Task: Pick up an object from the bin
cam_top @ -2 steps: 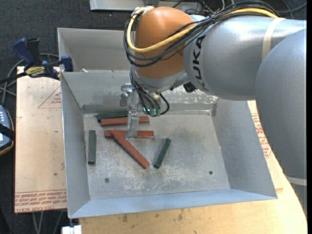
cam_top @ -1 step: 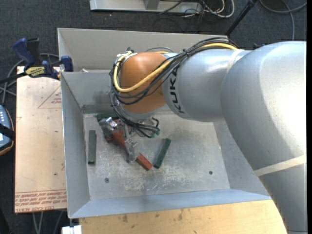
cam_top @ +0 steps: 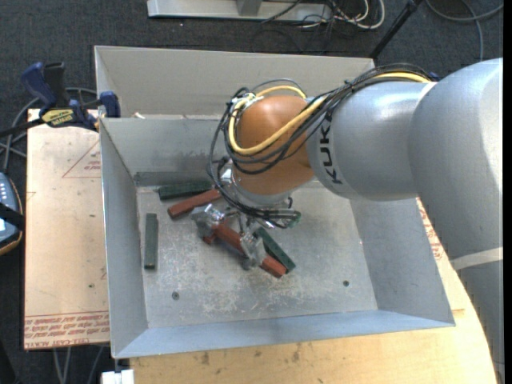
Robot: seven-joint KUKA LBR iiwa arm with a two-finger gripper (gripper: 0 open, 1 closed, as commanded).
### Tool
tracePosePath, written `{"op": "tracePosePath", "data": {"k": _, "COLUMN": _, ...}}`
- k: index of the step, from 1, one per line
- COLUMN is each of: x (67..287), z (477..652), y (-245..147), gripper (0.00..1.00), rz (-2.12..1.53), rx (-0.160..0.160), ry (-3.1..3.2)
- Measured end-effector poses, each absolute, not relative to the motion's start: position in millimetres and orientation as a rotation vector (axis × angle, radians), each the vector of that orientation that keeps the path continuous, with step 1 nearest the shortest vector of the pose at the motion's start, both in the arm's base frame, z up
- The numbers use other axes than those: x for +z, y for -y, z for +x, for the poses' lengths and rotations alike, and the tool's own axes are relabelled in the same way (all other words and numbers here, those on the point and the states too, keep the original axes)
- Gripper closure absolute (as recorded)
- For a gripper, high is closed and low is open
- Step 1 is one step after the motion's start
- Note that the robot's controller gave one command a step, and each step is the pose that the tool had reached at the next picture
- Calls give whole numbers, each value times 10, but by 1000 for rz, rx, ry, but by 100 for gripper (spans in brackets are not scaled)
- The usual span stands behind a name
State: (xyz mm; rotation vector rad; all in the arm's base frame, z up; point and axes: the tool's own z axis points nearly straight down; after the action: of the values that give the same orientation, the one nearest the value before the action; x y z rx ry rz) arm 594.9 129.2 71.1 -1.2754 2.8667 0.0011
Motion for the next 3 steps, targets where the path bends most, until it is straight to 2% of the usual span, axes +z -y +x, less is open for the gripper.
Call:
{"op": "tracePosePath", "data": {"k": 1, "x": 1137, "z": 5969, "y": -718, "gripper": 0, "rz": -993, "rx": 0, "ry": -2975}}
{"op": "tracePosePath", "data": {"k": 2, "x": 706, "z": 6115, "y": -1321, "gripper": 0, "rz": -692, "rx": 5, "ry": -3061}}
{"op": "tracePosePath", "data": {"k": 3, "x": 722, "z": 6124, "y": -1302, "gripper": 100, "rz": -686, "rx": 4, "ry": -3062}}
